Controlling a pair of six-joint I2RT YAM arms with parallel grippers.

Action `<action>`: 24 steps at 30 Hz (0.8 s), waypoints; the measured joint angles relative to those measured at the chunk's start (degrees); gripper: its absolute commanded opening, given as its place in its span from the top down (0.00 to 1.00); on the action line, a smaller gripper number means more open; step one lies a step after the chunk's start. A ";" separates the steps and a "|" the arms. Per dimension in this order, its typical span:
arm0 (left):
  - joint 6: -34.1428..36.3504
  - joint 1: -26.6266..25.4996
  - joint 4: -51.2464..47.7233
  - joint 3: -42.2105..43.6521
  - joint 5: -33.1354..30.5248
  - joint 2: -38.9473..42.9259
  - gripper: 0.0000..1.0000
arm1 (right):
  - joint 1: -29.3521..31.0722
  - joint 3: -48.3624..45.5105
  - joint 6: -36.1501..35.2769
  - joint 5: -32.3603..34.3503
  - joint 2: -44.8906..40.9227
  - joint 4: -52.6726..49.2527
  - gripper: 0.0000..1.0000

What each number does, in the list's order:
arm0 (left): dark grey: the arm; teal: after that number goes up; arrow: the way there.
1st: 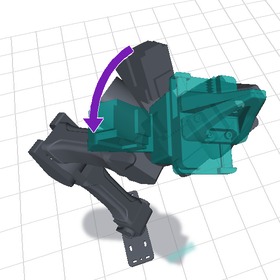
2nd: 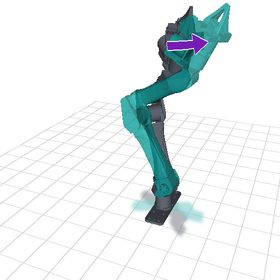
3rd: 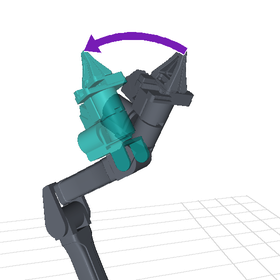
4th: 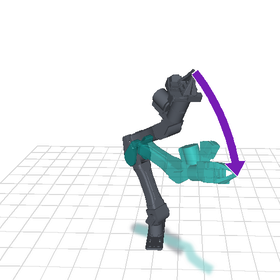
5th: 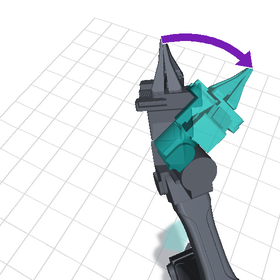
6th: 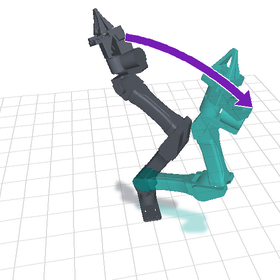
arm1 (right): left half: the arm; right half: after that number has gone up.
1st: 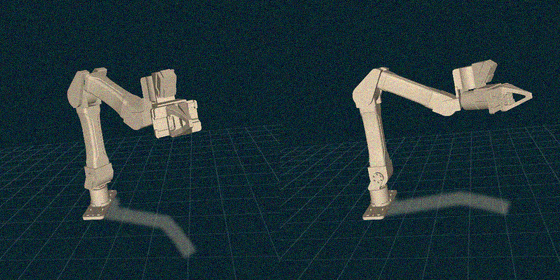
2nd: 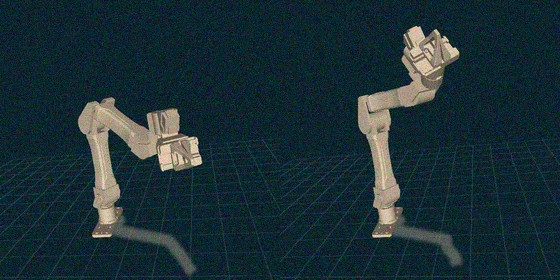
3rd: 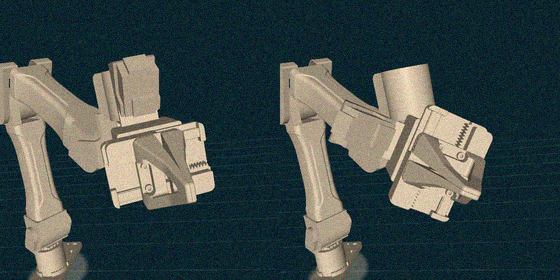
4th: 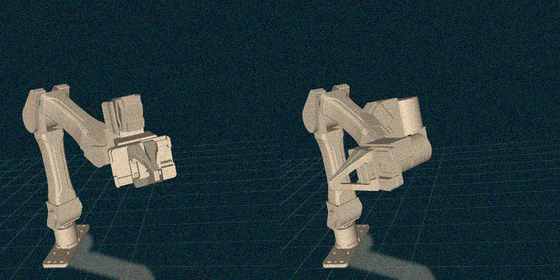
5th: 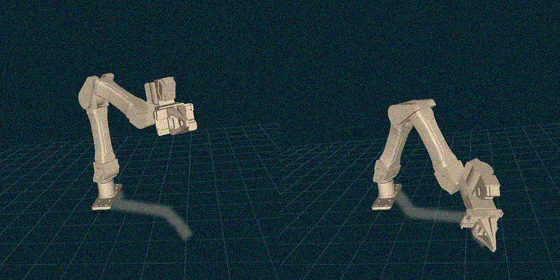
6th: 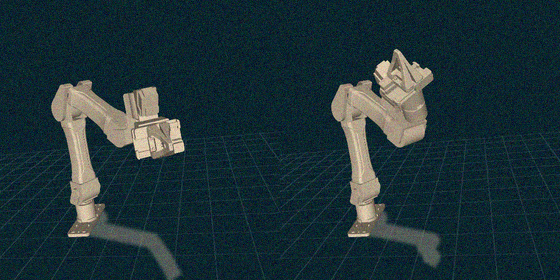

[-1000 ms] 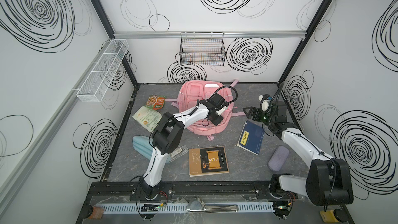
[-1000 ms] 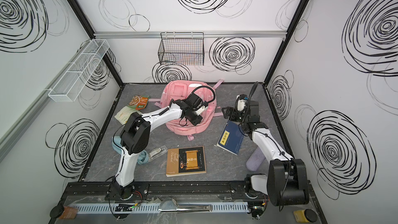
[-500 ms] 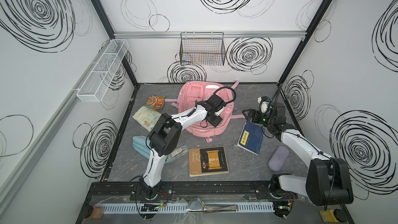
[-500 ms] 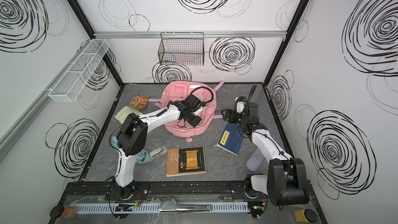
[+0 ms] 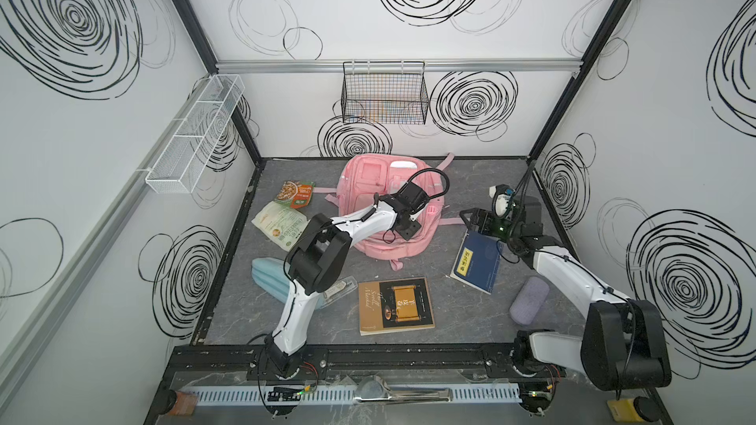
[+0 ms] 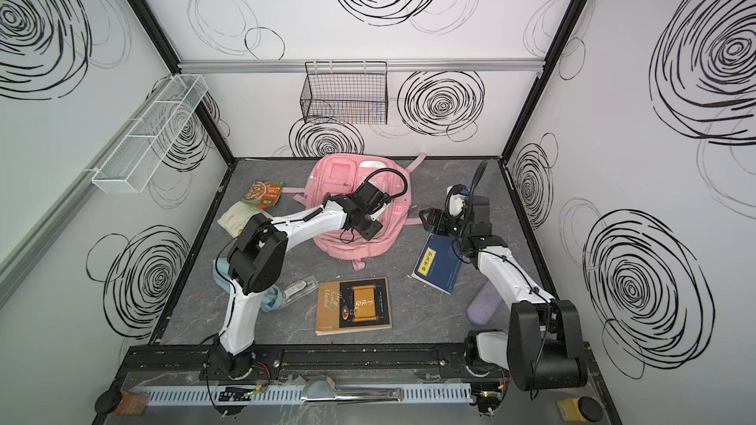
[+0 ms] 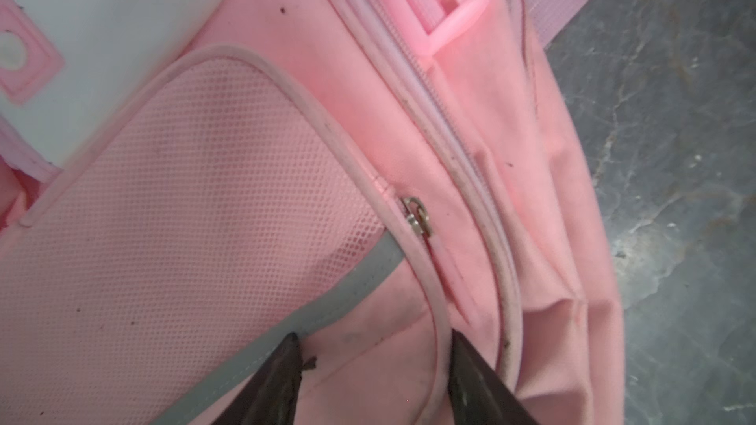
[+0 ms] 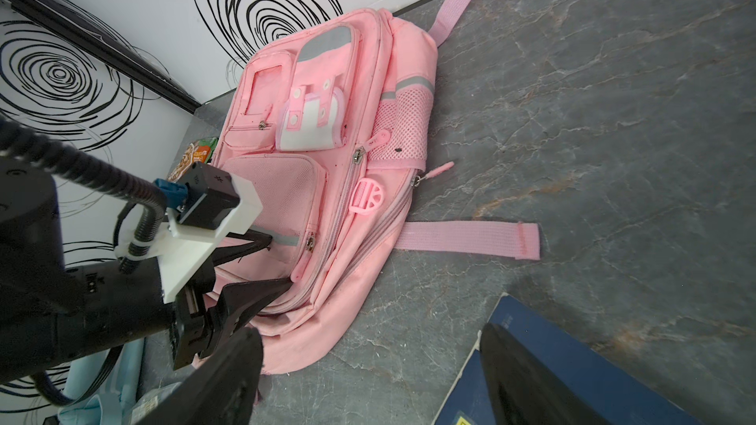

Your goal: Pack the student bag

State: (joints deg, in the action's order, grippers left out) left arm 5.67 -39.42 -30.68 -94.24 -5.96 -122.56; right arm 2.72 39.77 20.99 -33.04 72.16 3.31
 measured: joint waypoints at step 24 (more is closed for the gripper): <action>1.66 0.44 2.82 -1.46 -1.46 -0.72 1.00 | 0.00 1.90 -0.42 0.09 1.51 -0.48 0.13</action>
State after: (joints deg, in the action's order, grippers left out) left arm 7.33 -38.98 -27.86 -95.70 -7.42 -123.28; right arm 2.72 41.67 20.58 -32.95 73.67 2.83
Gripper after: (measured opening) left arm 0.097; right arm 0.870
